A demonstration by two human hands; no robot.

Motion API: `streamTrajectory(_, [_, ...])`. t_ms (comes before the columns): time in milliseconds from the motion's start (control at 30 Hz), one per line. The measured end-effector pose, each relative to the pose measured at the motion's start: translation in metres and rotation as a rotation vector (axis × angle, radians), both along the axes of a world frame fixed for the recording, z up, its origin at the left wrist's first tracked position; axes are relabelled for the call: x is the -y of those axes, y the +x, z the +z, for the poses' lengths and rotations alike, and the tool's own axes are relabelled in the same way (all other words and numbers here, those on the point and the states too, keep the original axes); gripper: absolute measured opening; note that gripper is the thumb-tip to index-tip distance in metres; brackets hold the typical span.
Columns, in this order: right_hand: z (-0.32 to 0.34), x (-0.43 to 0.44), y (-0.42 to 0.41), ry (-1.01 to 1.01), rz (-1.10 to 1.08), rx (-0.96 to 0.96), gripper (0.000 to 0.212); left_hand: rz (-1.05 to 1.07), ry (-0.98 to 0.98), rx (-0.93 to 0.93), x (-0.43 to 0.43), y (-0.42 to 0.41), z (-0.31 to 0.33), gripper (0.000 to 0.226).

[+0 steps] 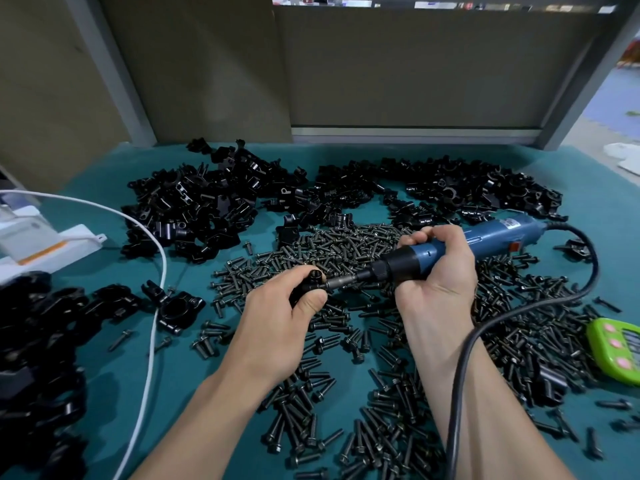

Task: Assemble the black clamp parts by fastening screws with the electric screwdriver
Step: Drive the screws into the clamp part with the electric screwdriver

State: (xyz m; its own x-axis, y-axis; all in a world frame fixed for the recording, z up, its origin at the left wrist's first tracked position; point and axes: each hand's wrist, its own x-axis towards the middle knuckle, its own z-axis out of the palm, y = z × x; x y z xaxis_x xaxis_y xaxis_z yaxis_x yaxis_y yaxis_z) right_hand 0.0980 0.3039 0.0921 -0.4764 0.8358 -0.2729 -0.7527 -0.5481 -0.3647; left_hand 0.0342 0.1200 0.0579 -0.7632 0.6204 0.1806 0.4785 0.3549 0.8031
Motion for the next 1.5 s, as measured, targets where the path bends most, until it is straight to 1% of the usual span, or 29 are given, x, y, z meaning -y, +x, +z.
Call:
streamTrajectory(267, [-0.002, 0.004, -0.003, -0.044, -0.006, 0.011, 0.026, 0.058, 0.006, -0.032, 0.001, 0.002, 0.001, 0.03])
streamTrajectory(467, [-0.001, 0.004, -0.002, -0.013, -0.005, 0.013, 0.027, 0.064, -0.017, -0.007, 0.001, 0.006, 0.003, 0.04])
streamTrajectory(767, [0.0, 0.007, -0.001, 0.004, -0.001, -0.015, 0.029, 0.056, -0.015, 0.003, 0.002, 0.008, 0.003, 0.036])
streamTrajectory(900, [0.0, 0.008, -0.001, -0.007, 0.002, -0.022, 0.03, 0.053, -0.006, 0.007, 0.002, 0.008, 0.005, 0.026])
streamTrajectory(967, [0.0, 0.008, -0.001, -0.016, 0.008, -0.027, 0.031, 0.036, -0.004, 0.004, 0.003, 0.009, 0.006, 0.014])
streamTrajectory(1000, [0.0, 0.008, -0.001, -0.022, 0.014, -0.031, 0.032, 0.024, -0.007, -0.001, 0.003, 0.009, 0.007, 0.011])
streamTrajectory(1133, [0.001, 0.01, 0.0, -0.033, 0.027, -0.036, 0.035, 0.017, -0.005, -0.032, 0.003, 0.01, 0.009, 0.026])
streamTrajectory(1267, [0.001, 0.012, -0.001, -0.026, 0.043, -0.038, 0.031, 0.053, 0.015, 0.014, 0.002, 0.012, 0.008, 0.037])
streamTrajectory(1367, [0.001, 0.012, -0.002, -0.019, 0.04, -0.045, 0.031, 0.081, 0.021, 0.011, 0.001, 0.011, 0.006, 0.03])
streamTrajectory(1500, [0.0, 0.013, -0.002, -0.009, 0.04, -0.047, 0.03, 0.086, 0.013, 0.034, -0.001, 0.012, 0.006, 0.025])
